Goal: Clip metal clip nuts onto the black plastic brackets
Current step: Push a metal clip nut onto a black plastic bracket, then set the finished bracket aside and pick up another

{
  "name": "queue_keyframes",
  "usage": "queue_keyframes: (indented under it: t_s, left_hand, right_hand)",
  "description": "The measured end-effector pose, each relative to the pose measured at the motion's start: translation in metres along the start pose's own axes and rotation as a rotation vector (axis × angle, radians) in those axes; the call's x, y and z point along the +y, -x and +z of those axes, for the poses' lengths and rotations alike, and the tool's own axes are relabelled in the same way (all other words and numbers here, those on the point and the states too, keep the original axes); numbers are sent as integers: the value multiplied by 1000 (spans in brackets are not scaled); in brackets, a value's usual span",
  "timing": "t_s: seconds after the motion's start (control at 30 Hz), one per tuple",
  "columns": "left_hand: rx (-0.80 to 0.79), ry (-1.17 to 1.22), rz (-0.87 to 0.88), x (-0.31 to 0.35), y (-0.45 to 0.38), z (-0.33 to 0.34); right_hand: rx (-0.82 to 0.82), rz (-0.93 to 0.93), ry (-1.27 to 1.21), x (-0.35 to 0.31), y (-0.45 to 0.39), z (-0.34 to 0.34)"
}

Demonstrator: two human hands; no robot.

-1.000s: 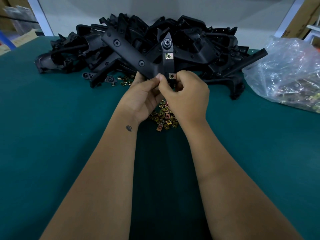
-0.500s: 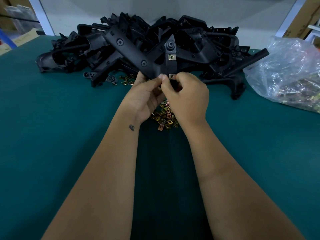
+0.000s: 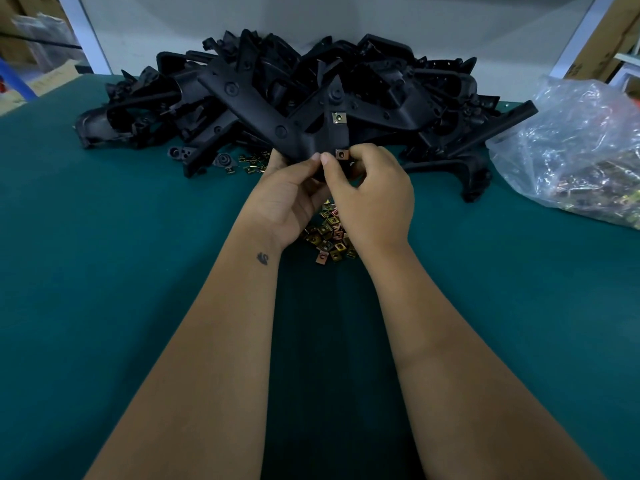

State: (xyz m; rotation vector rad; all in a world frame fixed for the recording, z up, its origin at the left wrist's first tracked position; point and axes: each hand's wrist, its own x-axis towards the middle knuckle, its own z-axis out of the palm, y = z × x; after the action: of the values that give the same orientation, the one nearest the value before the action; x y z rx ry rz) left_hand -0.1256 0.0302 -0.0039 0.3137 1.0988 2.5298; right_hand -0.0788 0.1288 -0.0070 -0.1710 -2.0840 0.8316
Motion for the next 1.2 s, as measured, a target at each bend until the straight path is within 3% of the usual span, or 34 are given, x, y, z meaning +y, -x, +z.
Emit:
queue_keyframes:
  t_s: [0.37, 0.53, 0.87, 1.03, 1.2]
  left_hand:
    - [79, -37, -57, 0, -1, 0]
    - [23, -90, -74, 0, -2, -1]
    - [-44, -242, -124, -3, -1, 2]
    - [111, -295, 12, -1, -2, 12]
    - [226, -271, 111, 1, 4, 25]
  right_hand:
    - [-87, 118, -107, 1, -3, 1]
    - [-168, 226, -254, 2, -3, 0]
    - [-28, 227, -326, 2, -5, -8]
    - [-79, 237, -355, -1, 0, -9]
    - [-62, 393, -497, -14, 10, -8]
